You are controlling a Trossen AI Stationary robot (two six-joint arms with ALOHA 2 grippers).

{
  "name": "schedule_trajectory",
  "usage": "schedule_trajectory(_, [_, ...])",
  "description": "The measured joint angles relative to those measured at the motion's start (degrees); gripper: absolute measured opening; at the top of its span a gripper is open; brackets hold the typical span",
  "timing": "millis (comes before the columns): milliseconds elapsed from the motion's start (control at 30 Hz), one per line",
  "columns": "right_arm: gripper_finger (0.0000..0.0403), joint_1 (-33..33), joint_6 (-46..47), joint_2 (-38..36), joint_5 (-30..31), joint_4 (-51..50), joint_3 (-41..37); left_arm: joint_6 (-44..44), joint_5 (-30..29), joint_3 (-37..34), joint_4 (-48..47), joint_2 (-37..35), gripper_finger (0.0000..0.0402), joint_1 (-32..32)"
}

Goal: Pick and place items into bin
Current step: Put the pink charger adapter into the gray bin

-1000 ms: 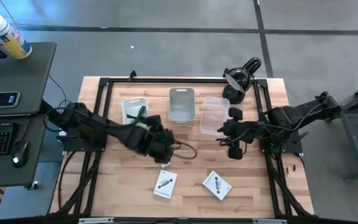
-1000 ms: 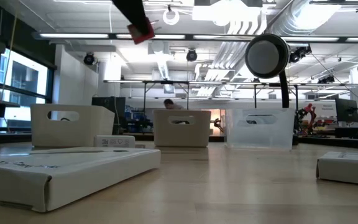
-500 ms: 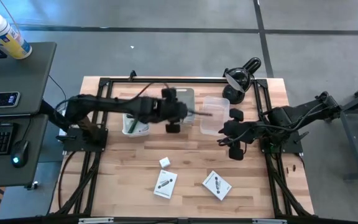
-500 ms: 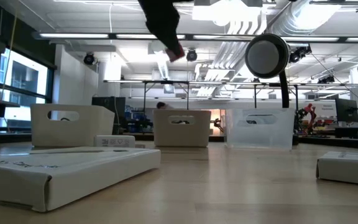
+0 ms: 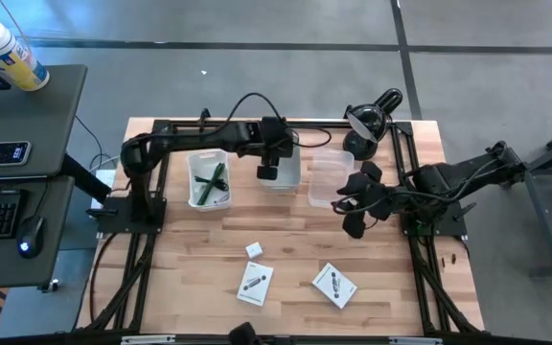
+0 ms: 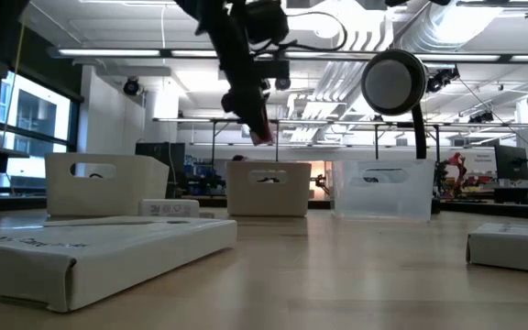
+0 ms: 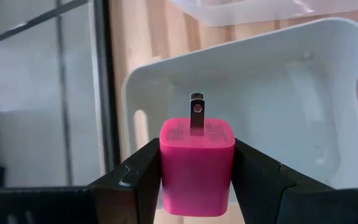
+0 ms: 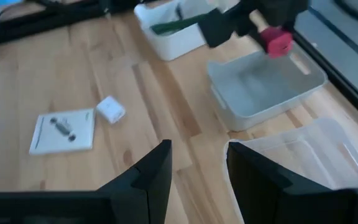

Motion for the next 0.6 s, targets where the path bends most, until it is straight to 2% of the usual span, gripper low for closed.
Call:
schedule_trajectory(100, [0.0145,0.00,1.13,0.00,1.71,0.99,0.00,1.18,3.10,0.00,0.01,0.95,0.0158,0.87])
schedule_trajectory(333, [0.0145,0.00,1.19,0.00,5.20,2.71,0.00,3.51,5.58,0.00,1.38,4.73,0.0158,0.66])
schedule_trajectory(600, [0.0145,0.04,2.66,0.00,5.28,3.08,0.00,3.65,5.37,-0.02,1.92,6.06,0.0158,0.32])
